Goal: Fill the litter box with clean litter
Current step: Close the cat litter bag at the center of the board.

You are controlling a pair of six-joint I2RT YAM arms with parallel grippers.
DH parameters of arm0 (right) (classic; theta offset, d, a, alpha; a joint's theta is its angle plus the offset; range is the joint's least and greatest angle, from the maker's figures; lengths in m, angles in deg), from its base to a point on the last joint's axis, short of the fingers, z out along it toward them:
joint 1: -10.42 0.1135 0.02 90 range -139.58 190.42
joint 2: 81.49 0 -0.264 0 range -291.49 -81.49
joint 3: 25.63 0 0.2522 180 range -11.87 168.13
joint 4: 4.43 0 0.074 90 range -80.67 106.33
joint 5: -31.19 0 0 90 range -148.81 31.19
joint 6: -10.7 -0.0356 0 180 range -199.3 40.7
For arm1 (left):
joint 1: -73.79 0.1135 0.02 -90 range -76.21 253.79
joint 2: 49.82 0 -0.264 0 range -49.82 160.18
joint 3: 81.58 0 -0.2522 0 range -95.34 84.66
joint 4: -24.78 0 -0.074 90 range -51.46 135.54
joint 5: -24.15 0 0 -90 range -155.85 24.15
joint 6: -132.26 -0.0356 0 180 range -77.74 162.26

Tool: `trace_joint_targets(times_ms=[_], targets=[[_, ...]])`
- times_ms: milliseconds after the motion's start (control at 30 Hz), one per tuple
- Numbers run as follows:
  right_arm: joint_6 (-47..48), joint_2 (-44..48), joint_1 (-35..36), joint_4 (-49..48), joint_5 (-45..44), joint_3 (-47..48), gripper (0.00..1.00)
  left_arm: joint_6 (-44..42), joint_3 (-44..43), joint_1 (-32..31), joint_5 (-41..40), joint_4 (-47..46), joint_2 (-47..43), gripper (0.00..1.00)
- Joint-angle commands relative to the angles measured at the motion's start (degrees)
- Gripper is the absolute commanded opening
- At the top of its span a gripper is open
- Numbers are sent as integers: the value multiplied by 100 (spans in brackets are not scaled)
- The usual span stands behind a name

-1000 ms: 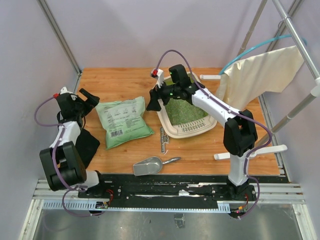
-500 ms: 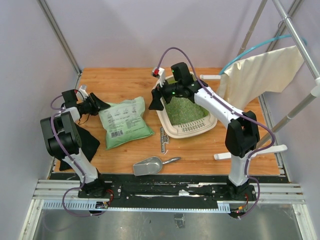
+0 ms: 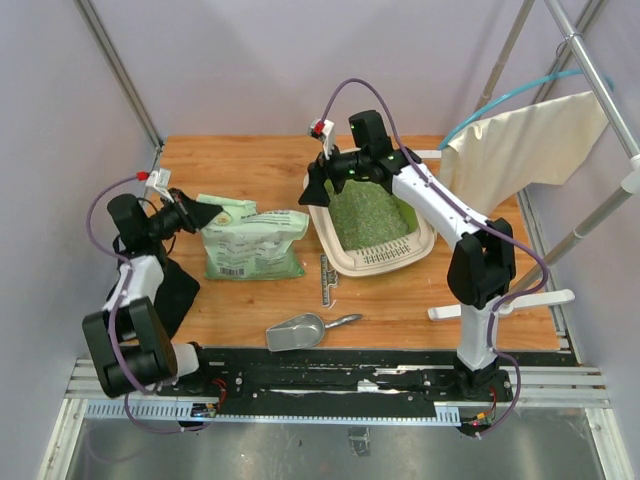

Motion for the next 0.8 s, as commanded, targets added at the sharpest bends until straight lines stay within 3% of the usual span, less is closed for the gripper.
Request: trace_joint_targets(times_ms=[0, 100, 167, 267, 367, 500, 767], targets=[[138, -148, -36, -86, 744, 197, 88, 437, 788, 26, 776, -2933, -1192, 0], [31, -98, 7, -427, 1220, 1, 92, 673, 1204, 20, 743, -3653, -1697, 1], [91, -81, 96, -500, 1464, -74, 99, 984, 1413, 15, 812, -4197, -1821, 1], [134, -153, 271, -342, 1771, 46, 99, 1638, 1759, 18, 787, -5569, -1941, 0], [133, -405, 436, -85, 1485, 167, 99, 2048, 1998, 7, 609, -6311, -2009, 0], [-23, -621, 669, -70, 1804, 193, 99, 2775, 2181, 6, 518, -7500, -1825, 1], [-431, -681, 869, -90, 2008, 158, 99, 2782, 2359, 9, 231, -7669, -1939, 1]])
